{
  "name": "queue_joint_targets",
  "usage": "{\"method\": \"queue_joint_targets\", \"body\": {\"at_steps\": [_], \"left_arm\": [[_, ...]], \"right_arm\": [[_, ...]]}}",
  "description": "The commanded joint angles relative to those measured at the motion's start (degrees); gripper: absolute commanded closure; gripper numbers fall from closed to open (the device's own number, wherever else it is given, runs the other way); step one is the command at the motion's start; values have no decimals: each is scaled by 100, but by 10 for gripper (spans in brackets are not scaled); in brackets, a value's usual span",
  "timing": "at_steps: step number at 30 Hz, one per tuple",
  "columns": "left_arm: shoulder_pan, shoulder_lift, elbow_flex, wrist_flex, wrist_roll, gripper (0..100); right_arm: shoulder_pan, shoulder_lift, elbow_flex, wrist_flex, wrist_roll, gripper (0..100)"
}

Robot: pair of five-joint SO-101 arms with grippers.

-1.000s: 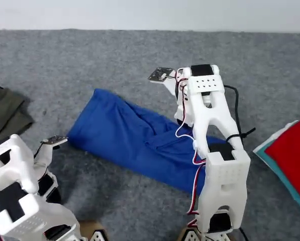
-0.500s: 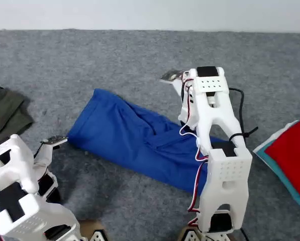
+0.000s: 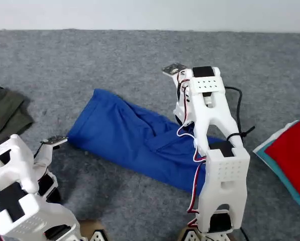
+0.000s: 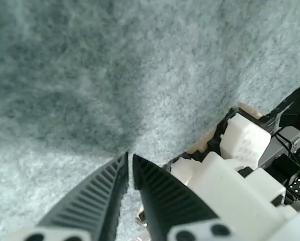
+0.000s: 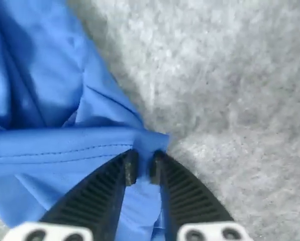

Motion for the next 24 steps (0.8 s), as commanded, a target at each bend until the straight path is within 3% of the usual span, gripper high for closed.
{"method": "queue_joint_targets", "body": {"at_steps": [1,12,24], "left_arm": [[26,-185,-4,-35,-62,987],[9,-185,-4,-35,-62,987],[9,-185,-4,-44,-62,987]], "right_arm": [[-4,-75,-273,-31,-53,954],[127,-207,-273,-84,-44,991],[585,-1130,-264,769,448,990]]}}
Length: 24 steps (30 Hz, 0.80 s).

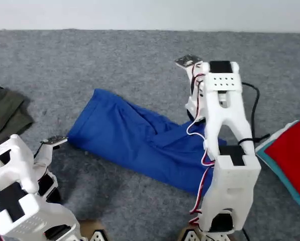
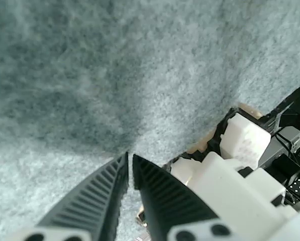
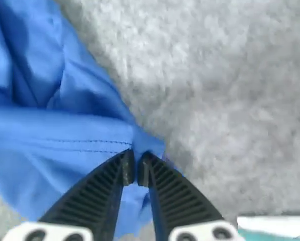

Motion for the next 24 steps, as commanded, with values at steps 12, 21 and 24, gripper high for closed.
{"method": "queue_joint_targets", "body": {"at_steps": [12,21,24], "left_arm": [[0,-185,4,-35,-62,987],[0,-185,4,-62,-62,987],[0,-185,4,-53,-62,987]], "right_arm": [[901,-637,-193,699,580,990],[716,-1771,2198,664,2004,990],[699,-2044,2734,664,2119,990]]}}
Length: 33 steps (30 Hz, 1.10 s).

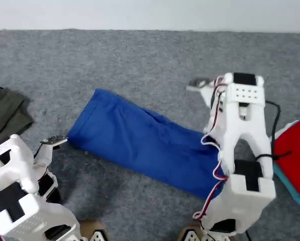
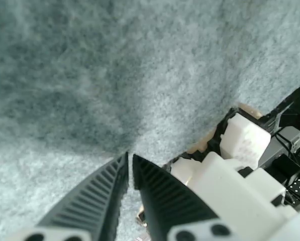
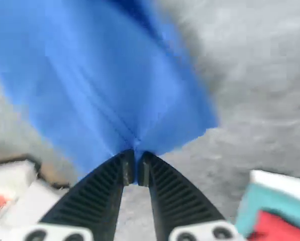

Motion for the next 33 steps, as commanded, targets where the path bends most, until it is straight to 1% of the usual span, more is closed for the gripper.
{"method": "queue_joint_targets", "body": {"at_steps": [1,6,8,10,12,15,17,21,25,29,33], "left_arm": [[0,-185,4,-53,-62,987],[18,-185,4,-53,-62,987],[18,-185,4,-53,-62,987],[26,-185,4,-53,-62,987],[26,-185,4,-44,-62,987],[9,-185,4,-35,-62,987],[0,-185,4,-35,-62,987],[0,-185,180,-53,-62,987],[18,-185,321,-70,-70,987],[26,-185,268,-79,-70,987],[26,-185,268,-79,-70,987]], "right_arm": [[-40,-558,466,215,176,990],[-48,-778,563,215,185,990],[-48,-681,598,198,185,990],[-136,-435,747,-48,176,987],[-303,-136,844,-92,167,941],[-725,171,967,-31,158,828],[-1015,295,976,-48,158,791],[-1279,286,923,-57,158,790],[-1253,57,686,215,158,790],[-1244,-505,536,233,167,790],[-1235,-1165,62,233,123,790]]}}
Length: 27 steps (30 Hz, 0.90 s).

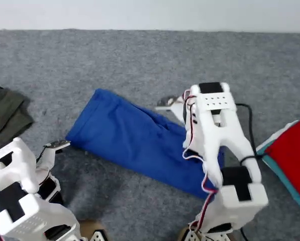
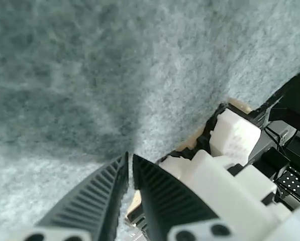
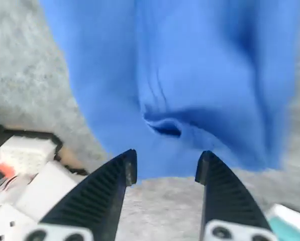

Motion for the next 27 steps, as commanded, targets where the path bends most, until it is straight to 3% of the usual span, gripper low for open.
{"method": "queue_joint_targets", "body": {"at_steps": [1,5,10,15,20,22,27], "left_arm": [[18,-193,-40,-70,-70,987],[18,-229,-295,-70,-62,987],[35,-185,-1657,-88,70,986],[993,-167,-2985,-870,985,949],[2066,88,-3697,-1864,2426,746],[2259,492,-4022,-2418,2936,714],[2453,2198,-5209,-2356,2505,714]], "right_arm": [[4,-725,-677,224,-141,790],[110,-857,-1187,215,-835,790],[101,-848,-1125,207,-949,790],[242,-848,-809,198,-949,790],[778,-857,-554,92,-949,790],[1042,-866,-431,57,-941,790],[1780,-919,-281,119,-905,790]]}}
